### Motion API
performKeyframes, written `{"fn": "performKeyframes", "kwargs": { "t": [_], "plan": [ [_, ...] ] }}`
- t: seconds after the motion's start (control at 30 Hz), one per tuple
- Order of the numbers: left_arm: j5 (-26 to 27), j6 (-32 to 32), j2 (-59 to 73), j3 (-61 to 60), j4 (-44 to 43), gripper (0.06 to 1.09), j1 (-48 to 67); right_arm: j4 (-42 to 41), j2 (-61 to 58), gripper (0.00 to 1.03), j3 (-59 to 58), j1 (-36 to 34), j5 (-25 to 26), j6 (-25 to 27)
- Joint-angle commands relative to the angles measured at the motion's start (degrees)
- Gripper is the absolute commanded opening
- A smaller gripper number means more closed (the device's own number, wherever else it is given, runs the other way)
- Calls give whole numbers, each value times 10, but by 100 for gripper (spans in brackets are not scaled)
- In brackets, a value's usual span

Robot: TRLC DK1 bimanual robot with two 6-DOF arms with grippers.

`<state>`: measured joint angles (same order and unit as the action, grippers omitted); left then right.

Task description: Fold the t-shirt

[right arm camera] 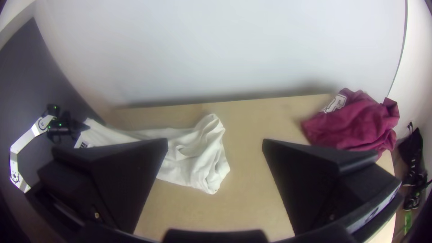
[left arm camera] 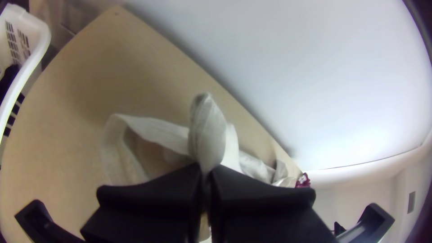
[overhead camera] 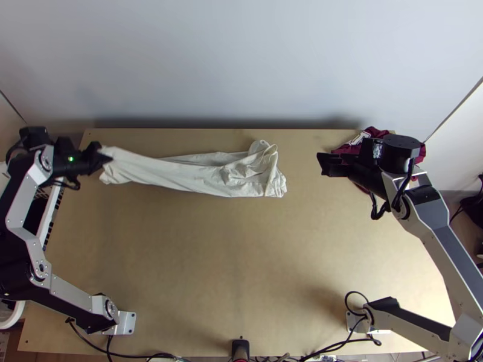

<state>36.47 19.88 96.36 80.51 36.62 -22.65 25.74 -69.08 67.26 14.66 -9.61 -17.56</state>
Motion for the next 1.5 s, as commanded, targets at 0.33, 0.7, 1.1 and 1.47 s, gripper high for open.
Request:
{"fn": "performKeyframes", "kwargs": {
  "t": [0.33,0.7,1.1,1.47],
  "plan": [
    [-37,35,27,109,19,9,186,-9,30,97,-42,-6,0,2],
    [-76,34,67,143,29,9,292,-24,50,97,-82,-14,0,0],
    [-103,46,122,192,33,9,396,-26,66,97,-103,-19,0,-1],
    [-125,72,189,280,40,9,474,-27,101,97,-151,-26,-1,-5]
  ]
}}
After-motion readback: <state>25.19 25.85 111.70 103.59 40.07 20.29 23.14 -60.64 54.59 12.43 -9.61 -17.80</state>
